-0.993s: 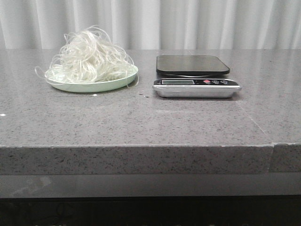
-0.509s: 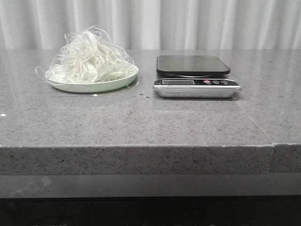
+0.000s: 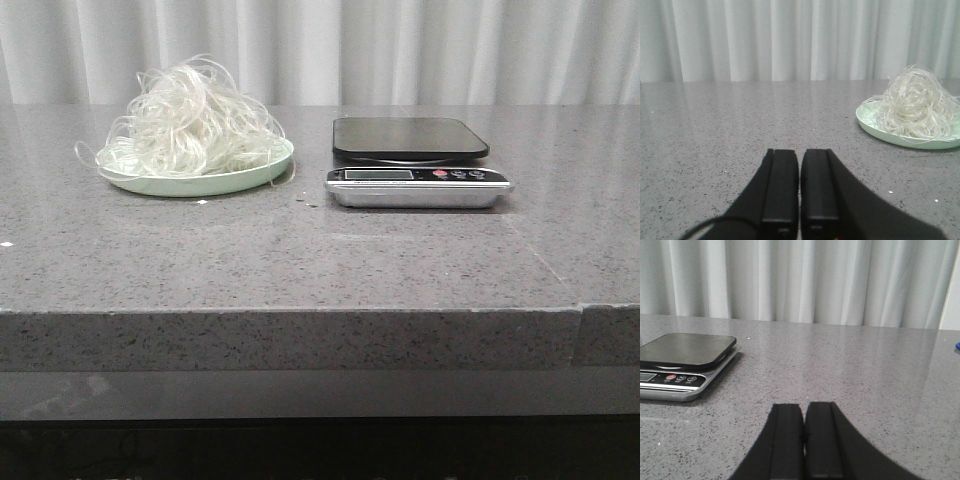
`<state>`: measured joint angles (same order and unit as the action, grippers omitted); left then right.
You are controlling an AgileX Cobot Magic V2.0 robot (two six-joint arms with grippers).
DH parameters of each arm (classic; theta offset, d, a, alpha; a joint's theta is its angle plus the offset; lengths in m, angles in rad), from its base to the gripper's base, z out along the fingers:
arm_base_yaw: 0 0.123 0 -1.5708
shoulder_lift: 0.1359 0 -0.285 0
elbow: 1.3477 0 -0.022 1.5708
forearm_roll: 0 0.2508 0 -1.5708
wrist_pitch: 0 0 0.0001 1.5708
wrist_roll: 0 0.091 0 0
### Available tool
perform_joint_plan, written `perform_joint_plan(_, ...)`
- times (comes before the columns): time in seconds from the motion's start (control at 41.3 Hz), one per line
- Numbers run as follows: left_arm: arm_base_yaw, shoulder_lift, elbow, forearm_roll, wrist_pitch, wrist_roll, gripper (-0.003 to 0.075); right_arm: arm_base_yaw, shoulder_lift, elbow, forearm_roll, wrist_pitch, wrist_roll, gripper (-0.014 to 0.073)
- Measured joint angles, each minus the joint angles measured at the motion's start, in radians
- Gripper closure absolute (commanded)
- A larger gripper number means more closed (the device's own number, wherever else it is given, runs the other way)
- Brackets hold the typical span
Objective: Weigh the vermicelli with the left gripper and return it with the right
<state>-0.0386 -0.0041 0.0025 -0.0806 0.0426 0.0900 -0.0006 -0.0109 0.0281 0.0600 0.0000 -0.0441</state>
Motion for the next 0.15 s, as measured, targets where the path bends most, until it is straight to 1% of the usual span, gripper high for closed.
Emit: perform_joint_plan(0.145,0.000,0.000,0.000,0.000,0.000,0.000,0.0578,0.000,0.000,0.000,0.000,0.000,0.000,0.0435)
